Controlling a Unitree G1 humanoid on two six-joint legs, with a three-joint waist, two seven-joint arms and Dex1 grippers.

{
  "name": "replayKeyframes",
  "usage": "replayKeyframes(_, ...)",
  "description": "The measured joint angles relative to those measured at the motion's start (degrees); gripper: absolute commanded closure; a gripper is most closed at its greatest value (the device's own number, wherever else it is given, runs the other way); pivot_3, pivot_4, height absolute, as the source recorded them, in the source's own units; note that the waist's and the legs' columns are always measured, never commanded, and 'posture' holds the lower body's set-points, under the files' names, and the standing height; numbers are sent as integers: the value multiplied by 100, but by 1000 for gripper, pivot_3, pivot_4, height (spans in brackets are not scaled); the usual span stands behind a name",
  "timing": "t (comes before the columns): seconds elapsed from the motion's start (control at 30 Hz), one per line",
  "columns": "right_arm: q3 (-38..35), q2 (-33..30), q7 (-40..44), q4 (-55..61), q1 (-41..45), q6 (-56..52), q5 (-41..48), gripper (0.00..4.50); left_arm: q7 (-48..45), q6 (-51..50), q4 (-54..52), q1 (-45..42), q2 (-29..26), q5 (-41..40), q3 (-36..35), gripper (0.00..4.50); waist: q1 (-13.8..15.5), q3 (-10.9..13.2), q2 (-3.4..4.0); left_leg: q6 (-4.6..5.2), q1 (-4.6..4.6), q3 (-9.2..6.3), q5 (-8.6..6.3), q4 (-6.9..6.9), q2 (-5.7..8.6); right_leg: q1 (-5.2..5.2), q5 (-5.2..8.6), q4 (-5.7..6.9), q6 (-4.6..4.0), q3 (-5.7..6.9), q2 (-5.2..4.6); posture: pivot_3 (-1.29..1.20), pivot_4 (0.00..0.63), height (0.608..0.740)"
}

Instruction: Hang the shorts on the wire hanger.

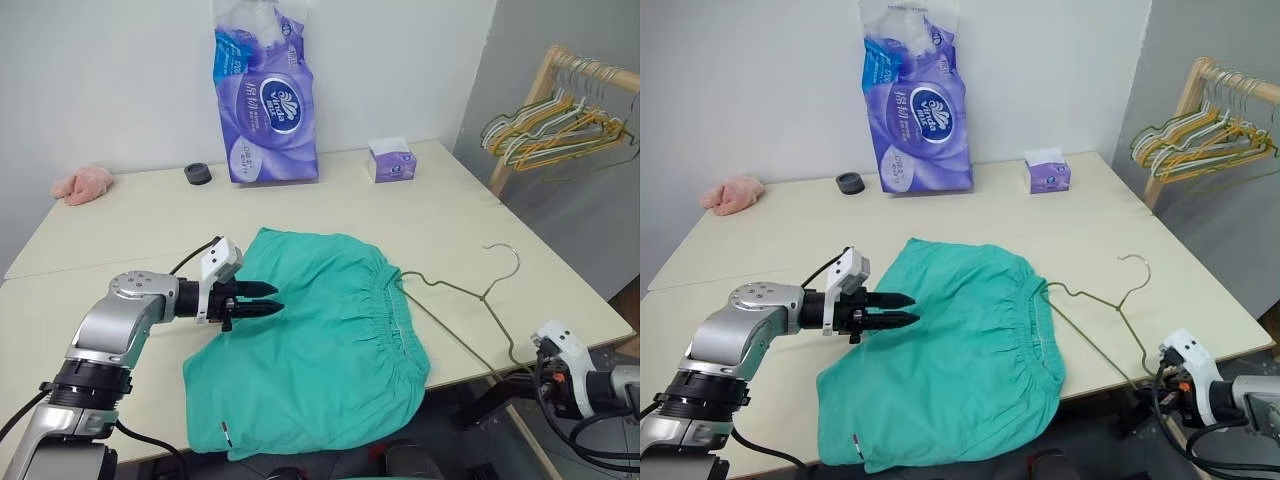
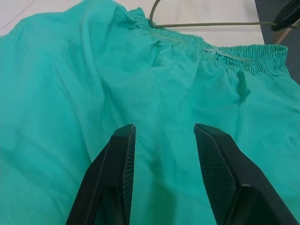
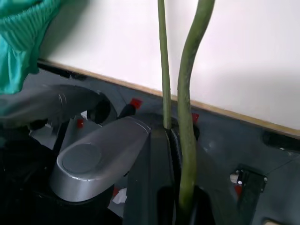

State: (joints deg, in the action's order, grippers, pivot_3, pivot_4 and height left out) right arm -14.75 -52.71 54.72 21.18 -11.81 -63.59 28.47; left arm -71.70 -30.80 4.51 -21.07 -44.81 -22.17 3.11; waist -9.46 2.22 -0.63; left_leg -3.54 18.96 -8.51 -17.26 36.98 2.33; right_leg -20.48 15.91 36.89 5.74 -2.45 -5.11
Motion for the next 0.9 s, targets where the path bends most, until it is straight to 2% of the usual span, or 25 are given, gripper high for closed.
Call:
replayKeyframes(0.13, 234, 178, -130, -200, 543, -485, 258, 4500, 19, -1, -29, -28, 25, 1, 23, 2411, -7, 2, 0, 0, 1, -2, 0, 0, 0, -1, -1, 1, -2, 1, 1, -242, 0, 740)
replayKeyframes(0.5, 547, 112, -130, -323, 1112, -1497, 936, 4500, 143, -10, -226, 16, 21, -6, 26, 2411, 8, 3, -1, 1, 2, -2, 0, 0, 0, -1, 0, 0, -1, 1, 1, -232, 0, 740)
replayKeyframes(0.6, 725, 252, -213, -452, 1696, -1851, 1119, 4500, 230, -27, -244, 25, 32, -29, 13, 2411, -7, 3, 0, 1, 1, -2, 0, 0, -1, -2, -1, 1, -1, 1, 1, -228, 0, 740)
replayKeyframes(0.9, 1356, 657, -589, -1057, 2548, -2042, 1096, 4500, 358, -127, -237, 11, 75, -68, -20, 2411, 6, 5, -2, 1, 4, -8, 0, 0, 2, -4, -13, 0, -23, 3, -1, -214, 0, 740)
